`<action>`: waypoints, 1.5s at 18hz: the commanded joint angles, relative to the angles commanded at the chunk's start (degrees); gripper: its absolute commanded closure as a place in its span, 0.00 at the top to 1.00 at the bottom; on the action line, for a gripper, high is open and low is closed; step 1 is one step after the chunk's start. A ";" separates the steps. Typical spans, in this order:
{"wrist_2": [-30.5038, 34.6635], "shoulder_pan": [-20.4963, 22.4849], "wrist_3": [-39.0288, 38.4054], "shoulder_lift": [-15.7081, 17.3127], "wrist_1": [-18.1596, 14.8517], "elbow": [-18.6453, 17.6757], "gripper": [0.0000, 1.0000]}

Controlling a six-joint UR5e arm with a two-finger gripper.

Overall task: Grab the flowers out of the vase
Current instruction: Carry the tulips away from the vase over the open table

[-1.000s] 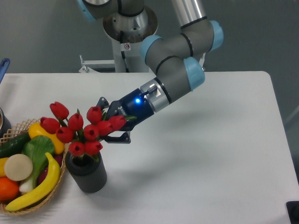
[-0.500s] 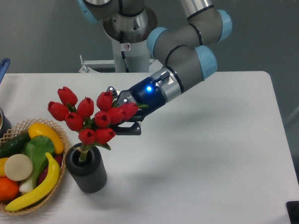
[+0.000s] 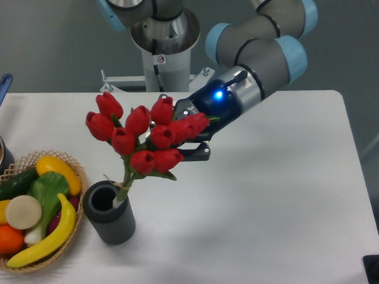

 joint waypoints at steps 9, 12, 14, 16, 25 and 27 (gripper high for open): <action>28.21 0.10 0.52 -0.26 -0.18 6.33 0.00; 31.91 0.36 0.53 -1.48 -0.26 6.77 0.00; 35.50 0.45 0.53 -2.37 -0.35 7.65 0.00; 42.34 0.45 0.00 -2.37 -0.96 7.48 0.00; 59.58 1.24 0.09 -4.04 -2.46 6.51 0.00; 64.51 0.63 0.53 -5.09 -2.55 6.25 0.01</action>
